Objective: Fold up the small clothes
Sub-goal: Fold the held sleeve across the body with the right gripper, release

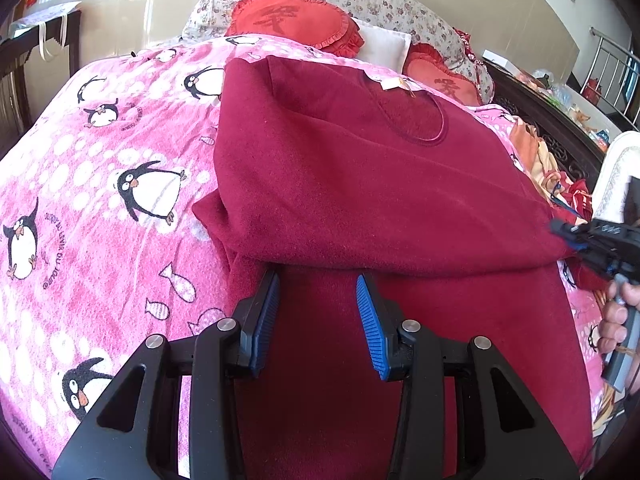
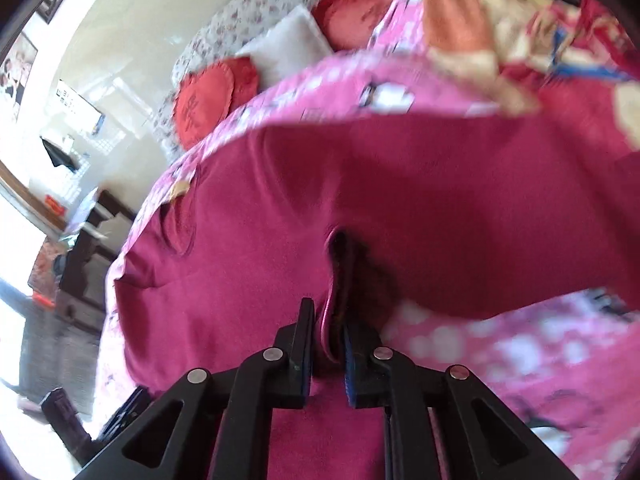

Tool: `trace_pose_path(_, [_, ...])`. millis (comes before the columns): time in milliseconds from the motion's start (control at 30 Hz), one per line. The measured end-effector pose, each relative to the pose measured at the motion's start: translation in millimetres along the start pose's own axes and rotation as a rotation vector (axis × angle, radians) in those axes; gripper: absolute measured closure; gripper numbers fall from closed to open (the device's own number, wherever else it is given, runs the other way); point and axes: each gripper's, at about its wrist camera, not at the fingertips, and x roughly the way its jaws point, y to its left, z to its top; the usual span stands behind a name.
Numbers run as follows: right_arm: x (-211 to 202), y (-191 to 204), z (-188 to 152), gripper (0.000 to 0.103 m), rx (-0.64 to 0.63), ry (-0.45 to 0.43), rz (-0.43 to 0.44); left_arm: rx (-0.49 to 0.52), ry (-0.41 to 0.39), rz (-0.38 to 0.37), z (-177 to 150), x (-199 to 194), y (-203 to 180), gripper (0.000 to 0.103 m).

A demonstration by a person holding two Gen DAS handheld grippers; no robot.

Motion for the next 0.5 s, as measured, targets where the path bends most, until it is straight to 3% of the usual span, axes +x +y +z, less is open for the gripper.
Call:
trace_pose_path(133, [-32.2, 14.8, 0.4, 0.09, -0.09, -0.106, -0.019, 0.006, 0.004, 0.008, 0.4, 1.1, 0.2, 0.063])
trace_pose_path(233, [-20.2, 42.8, -11.4, 0.09, -0.253, -0.032, 0.048, 0.007, 0.005, 0.008, 0.2, 1.7, 0.1, 0.063])
trace_pose_path(333, [14.4, 33.1, -17.6, 0.09, -0.234, 0.078, -0.054, 0.002, 0.005, 0.005, 0.0, 1.7, -0.2, 0.063])
trace_pose_path(367, [23.5, 26.5, -18.9, 0.09, -0.206, 0.119, -0.053, 0.001, 0.005, 0.005, -0.2, 1.6, -0.5, 0.063])
trace_pose_path(500, [1.8, 19.7, -13.2, 0.09, -0.166, 0.081, -0.02, 0.0, 0.006, 0.004, 0.1, 2.0, -0.3, 0.063])
